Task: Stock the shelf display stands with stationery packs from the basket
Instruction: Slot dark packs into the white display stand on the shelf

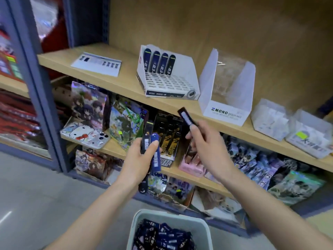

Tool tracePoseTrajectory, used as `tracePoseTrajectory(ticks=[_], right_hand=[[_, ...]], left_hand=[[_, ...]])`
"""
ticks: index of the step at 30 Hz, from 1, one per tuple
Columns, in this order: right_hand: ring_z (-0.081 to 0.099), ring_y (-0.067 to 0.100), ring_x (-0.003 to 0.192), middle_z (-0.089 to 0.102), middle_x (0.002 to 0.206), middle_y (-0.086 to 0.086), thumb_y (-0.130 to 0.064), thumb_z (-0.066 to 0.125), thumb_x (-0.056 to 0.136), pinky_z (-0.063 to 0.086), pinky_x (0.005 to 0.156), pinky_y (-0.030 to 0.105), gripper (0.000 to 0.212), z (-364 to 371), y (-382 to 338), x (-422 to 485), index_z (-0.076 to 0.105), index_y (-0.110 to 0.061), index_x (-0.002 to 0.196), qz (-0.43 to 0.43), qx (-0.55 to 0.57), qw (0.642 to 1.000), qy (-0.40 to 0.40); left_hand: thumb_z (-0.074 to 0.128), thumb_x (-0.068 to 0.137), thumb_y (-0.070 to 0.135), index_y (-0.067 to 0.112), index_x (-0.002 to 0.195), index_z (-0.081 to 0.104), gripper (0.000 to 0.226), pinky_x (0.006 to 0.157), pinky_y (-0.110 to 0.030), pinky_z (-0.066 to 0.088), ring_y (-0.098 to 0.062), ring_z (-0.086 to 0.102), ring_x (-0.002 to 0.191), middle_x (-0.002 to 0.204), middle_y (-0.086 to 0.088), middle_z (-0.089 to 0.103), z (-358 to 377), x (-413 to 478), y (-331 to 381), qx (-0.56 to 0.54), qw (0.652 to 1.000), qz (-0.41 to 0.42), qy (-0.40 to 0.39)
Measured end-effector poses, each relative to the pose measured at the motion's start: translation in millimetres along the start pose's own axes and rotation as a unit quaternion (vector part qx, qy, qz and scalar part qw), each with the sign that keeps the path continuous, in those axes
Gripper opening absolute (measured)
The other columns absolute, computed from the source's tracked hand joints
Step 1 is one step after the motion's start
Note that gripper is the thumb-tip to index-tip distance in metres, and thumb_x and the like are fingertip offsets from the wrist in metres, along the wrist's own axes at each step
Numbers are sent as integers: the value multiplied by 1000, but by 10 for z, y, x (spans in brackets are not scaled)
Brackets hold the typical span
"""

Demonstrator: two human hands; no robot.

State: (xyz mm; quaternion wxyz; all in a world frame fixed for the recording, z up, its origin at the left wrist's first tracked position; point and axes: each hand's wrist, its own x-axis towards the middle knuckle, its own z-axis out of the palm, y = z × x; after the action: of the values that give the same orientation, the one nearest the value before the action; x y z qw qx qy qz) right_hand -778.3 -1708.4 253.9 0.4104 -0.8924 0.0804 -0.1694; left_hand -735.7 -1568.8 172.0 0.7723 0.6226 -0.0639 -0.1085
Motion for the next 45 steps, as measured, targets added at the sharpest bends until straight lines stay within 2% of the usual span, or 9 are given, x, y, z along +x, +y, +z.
tracePoseTrajectory(ticks=[4, 17, 22, 25, 29, 31, 36, 39, 45], right_hand=[[55, 19, 70, 64, 81, 4, -24, 42, 101, 37, 61, 25, 19, -116, -283, 628, 56, -12, 98, -143, -158, 975, 57], [45, 25, 97, 54, 98, 1, -32, 32, 103, 31, 72, 33, 29, 370, -271, 914, 54, -13, 107, -212, -363, 907, 38], [50, 30, 76, 55, 85, 7, -29, 27, 103, 32, 60, 36, 29, 335, -407, 1070, 46, -9, 112, -179, -387, 902, 67], [53, 32, 56, 57, 77, 13, -15, 38, 101, 28, 45, 32, 14, 238, -316, 1119, 46, -3, 101, -195, -514, 834, 38], [7, 11, 38, 18, 60, 1, 0, 60, 88, 5, 38, 19, 10, 217, -347, 966, 52, -2, 82, -237, -597, 766, 35], [29, 22, 43, 36, 65, 6, -9, 41, 100, 19, 38, 28, 10, 169, -307, 1002, 49, -3, 103, -212, -586, 782, 26], [59, 27, 65, 56, 69, -2, -25, 39, 102, 49, 64, 31, 29, -90, -482, 1134, 61, -11, 115, -175, -242, 951, 83], [48, 19, 69, 55, 77, 3, -22, 35, 103, 34, 51, 8, 34, -264, -542, 1312, 63, -13, 120, -135, -254, 956, 61], [61, 25, 88, 65, 101, 13, -12, 58, 90, 40, 69, 24, 20, -477, -450, 1536, 57, -16, 110, -84, -295, 950, 52]], left_hand=[[52, 97, 26, 19, 102, 57, 10, 53, -18, 48, -8, 63, 72, 89, 1, 70, -109, 154, 72, -24, 999, 8, 39], [51, 96, 31, 25, 96, 55, 7, 60, -22, 50, -4, 61, 67, 86, 5, 69, -340, 224, 221, -47, 996, 12, 71], [51, 97, 32, 25, 98, 55, 9, 70, -27, 50, -12, 61, 78, 90, 1, 67, -416, 199, 260, -43, 994, 18, 98], [50, 97, 31, 24, 97, 54, 8, 67, -22, 50, -11, 62, 80, 92, 0, 67, -412, 197, 274, -49, 993, 25, 101], [50, 97, 28, 19, 97, 54, 10, 52, -11, 47, 3, 58, 62, 83, 6, 65, -342, 204, 303, -55, 994, 28, 94], [50, 97, 28, 20, 96, 54, 9, 53, -8, 46, 5, 59, 64, 86, 5, 66, -311, 202, 303, -51, 994, 33, 92], [50, 97, 30, 24, 94, 54, 8, 53, -6, 44, 9, 58, 64, 91, 3, 66, -323, 192, 328, -37, 995, 37, 89], [50, 97, 29, 22, 93, 53, 9, 50, -4, 42, 11, 55, 58, 86, 5, 62, -342, 194, 344, -28, 994, 49, 94], [50, 97, 25, 22, 95, 54, 5, 50, -6, 43, 10, 58, 61, 88, 4, 65, -297, 262, 342, -40, 994, 56, 89]])
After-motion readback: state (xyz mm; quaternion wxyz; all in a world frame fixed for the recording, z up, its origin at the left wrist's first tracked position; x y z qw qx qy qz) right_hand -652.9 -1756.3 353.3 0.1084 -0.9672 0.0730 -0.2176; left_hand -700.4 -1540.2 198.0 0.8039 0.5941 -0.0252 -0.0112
